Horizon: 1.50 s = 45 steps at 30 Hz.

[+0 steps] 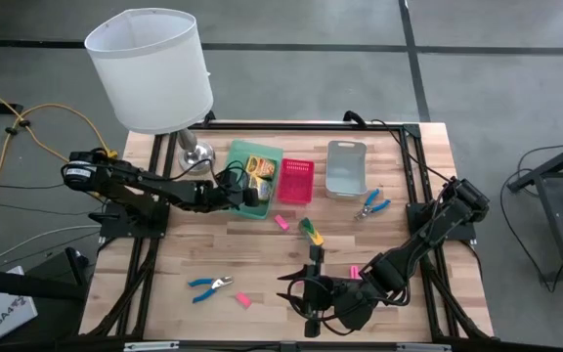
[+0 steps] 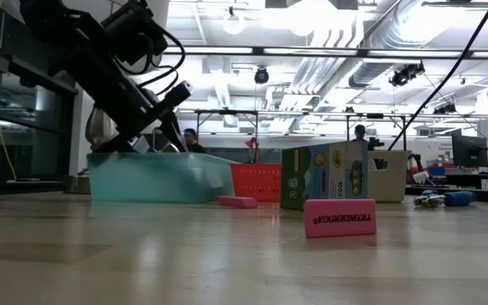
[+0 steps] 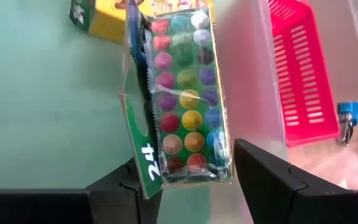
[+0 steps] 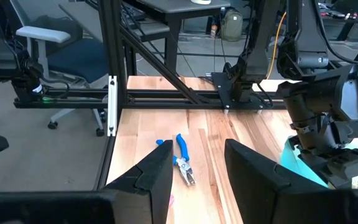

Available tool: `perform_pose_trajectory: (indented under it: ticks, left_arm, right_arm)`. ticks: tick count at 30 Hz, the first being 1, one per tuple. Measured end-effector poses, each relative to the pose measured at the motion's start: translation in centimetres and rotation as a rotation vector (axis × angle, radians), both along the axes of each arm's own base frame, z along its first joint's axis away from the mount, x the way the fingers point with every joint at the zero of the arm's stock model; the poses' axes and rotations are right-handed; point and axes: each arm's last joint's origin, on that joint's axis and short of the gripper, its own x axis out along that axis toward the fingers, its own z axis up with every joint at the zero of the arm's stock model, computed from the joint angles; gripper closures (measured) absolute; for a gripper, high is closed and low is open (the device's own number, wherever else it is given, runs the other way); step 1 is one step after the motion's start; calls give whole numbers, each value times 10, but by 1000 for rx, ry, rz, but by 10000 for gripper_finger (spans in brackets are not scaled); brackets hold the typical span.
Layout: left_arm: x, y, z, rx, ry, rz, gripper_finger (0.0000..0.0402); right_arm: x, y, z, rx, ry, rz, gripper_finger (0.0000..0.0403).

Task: Pick & Place School Supplies
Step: Put the yellow crayon box into the green bin

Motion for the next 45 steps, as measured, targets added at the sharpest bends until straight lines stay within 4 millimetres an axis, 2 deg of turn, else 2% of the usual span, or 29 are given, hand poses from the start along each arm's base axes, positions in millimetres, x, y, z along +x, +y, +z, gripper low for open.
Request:
perform_pose_trajectory:
  ticks: [16,24,31,45]
  left_arm:
    - [-4,1,2,-14,24,3,220]
    - [-17,2,16,1,39,-1,220]
    - [-29,2,19,14,113,10,220]
    - [-31,8,18,43,138,23,220]
  right_arm:
    - [0,0,0,1,0,0,266]
    - [0,0,0,1,0,2,266]
    - [0,0,0,1,0,2,266]
    - [0,1,0,11,8,32,266]
